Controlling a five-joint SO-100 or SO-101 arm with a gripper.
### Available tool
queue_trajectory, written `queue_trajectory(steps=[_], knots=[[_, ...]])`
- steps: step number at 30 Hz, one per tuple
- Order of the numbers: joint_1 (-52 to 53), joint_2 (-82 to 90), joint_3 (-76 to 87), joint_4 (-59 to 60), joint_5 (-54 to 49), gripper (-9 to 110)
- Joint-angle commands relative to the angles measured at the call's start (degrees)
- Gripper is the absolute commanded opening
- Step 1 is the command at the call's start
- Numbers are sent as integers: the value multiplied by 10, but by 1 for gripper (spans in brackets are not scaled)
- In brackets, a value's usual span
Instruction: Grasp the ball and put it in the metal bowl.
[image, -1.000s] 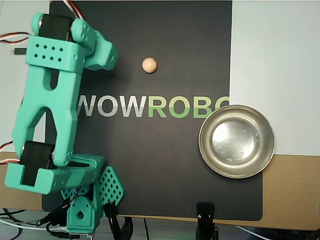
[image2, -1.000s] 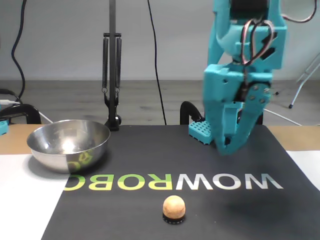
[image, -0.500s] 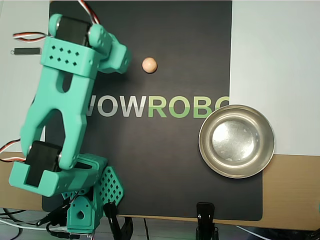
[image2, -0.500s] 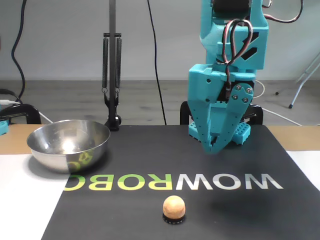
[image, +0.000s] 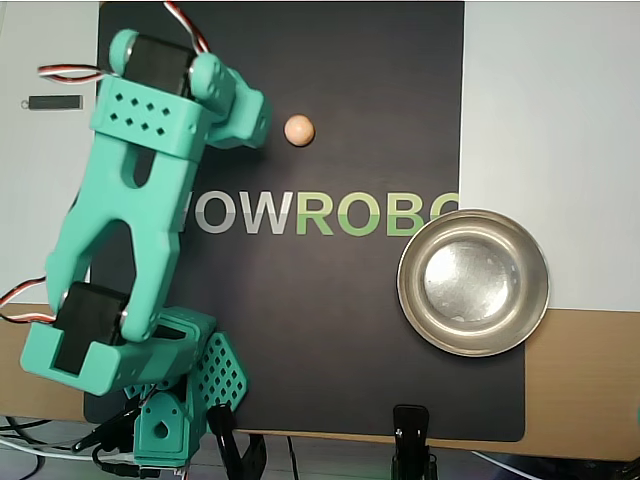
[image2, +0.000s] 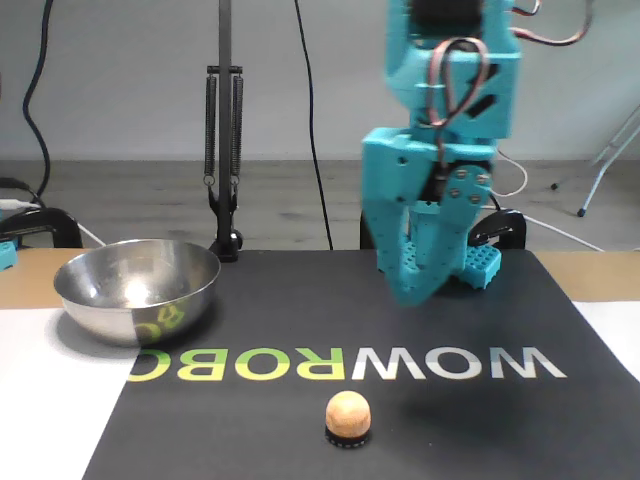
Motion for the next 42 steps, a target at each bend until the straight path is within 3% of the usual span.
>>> queue_trajectory(steps=[1, 29, 37, 42], knots=[[7, 4, -21, -4, -23, 1], [73, 1, -20, -5, -23, 0], [91, -18, -21, -62, -22, 1], [104, -35, -30, -63, -23, 20]])
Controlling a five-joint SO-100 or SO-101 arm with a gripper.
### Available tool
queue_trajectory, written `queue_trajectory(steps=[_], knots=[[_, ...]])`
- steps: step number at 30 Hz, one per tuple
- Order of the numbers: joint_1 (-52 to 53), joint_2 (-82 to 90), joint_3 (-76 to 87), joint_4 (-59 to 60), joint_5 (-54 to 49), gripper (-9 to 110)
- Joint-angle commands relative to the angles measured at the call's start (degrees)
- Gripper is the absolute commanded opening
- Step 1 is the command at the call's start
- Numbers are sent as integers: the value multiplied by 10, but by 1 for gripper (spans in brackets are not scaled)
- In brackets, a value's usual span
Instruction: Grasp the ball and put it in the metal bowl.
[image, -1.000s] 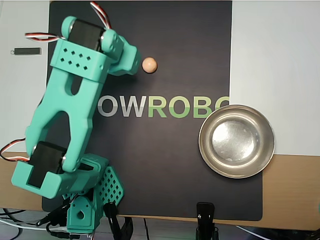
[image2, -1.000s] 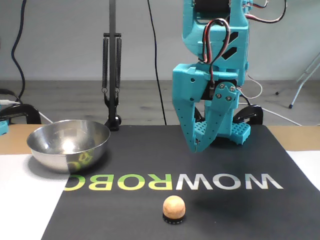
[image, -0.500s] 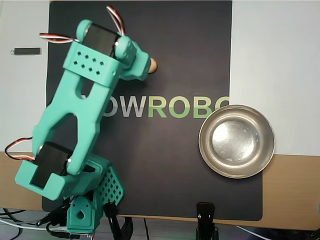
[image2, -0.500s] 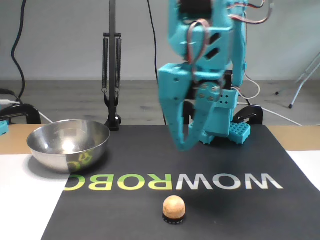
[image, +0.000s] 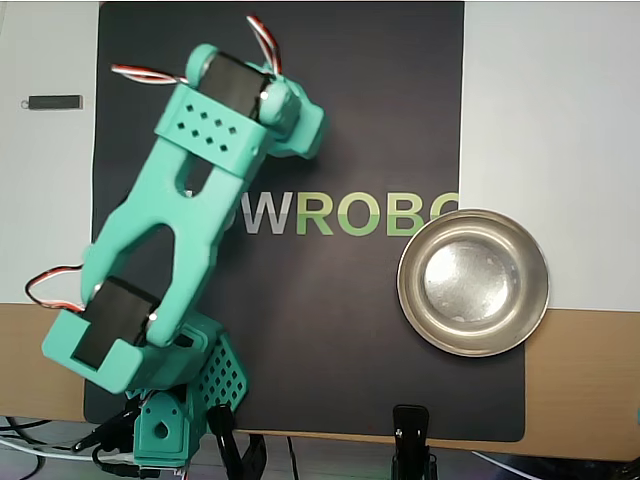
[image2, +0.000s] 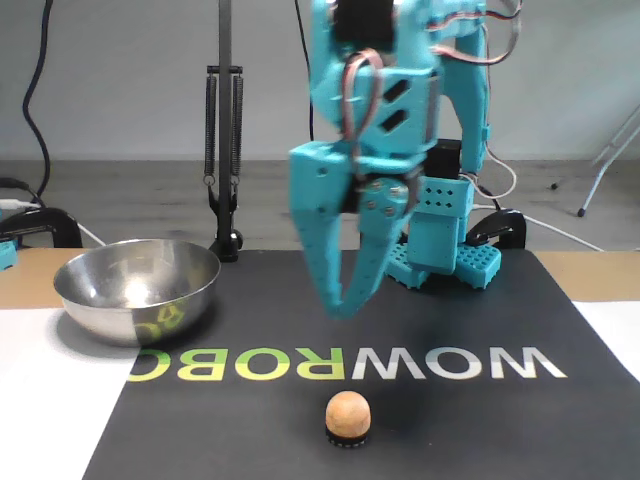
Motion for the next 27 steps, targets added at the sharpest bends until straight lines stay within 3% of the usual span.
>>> queue_trajectory(steps=[1, 8, 27], knots=[[4, 2, -24, -4, -3, 23], [7, 2, -24, -4, -3, 34], [8, 1, -24, -5, -3, 36]])
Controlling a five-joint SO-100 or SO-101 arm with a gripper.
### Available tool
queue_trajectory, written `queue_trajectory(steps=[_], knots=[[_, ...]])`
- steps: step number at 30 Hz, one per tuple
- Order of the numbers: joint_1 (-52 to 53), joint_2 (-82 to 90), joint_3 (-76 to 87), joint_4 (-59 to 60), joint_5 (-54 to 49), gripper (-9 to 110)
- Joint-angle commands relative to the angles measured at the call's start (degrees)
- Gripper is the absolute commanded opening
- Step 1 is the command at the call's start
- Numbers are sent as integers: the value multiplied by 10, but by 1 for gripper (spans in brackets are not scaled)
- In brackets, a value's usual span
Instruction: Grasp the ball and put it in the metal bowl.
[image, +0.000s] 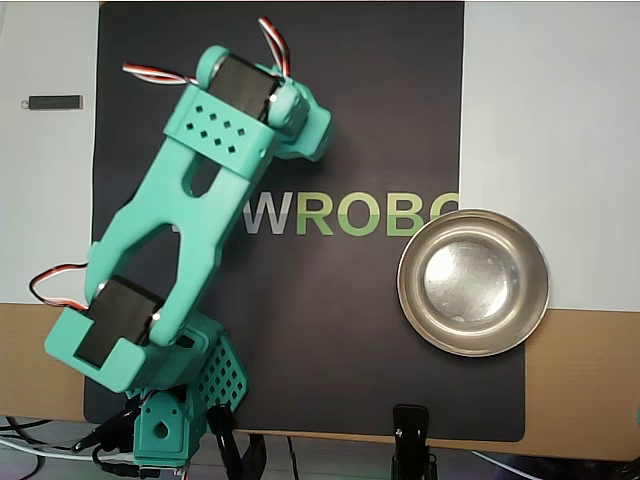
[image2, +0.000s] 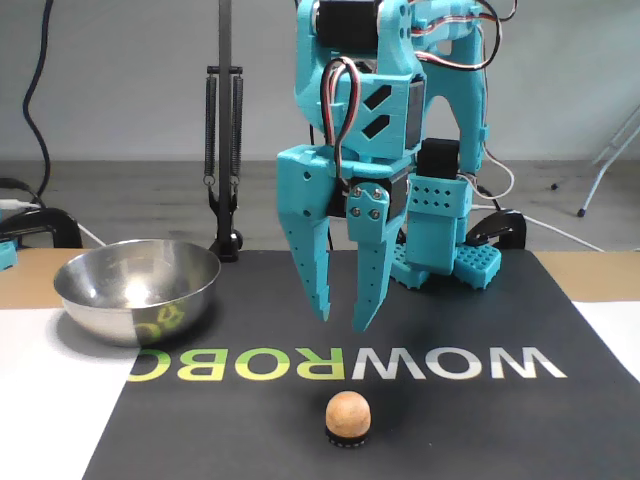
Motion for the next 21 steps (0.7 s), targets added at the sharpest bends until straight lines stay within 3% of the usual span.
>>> queue_trajectory(steps=[1, 12, 16, 21], knots=[[1, 2, -23, -3, -3, 36], [0, 2, -23, -3, -3, 37], [0, 2, -23, -3, -4, 51], [0, 2, -23, -3, -4, 52]])
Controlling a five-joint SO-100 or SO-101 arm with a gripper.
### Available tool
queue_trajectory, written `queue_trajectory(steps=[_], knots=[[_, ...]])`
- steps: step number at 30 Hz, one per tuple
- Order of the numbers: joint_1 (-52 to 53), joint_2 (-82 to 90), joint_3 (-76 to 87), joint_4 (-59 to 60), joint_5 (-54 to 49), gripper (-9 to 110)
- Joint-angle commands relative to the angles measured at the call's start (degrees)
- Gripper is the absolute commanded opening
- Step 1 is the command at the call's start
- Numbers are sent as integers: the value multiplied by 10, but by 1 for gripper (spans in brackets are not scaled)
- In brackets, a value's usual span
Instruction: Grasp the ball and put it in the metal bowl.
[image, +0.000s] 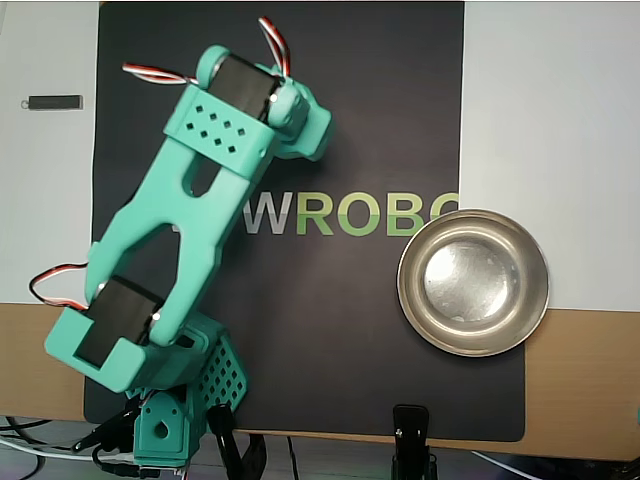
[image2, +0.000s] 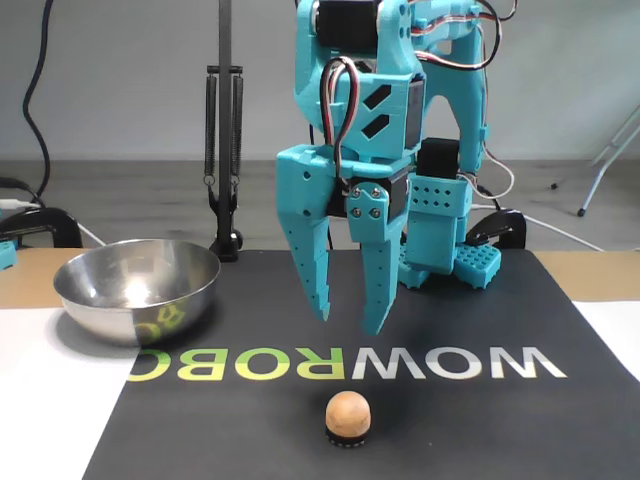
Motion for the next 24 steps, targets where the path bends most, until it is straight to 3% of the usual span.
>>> queue_trajectory(steps=[1, 24], knots=[[0, 2, -23, -3, -1, 52], [13, -32, -41, -4, -1, 52]])
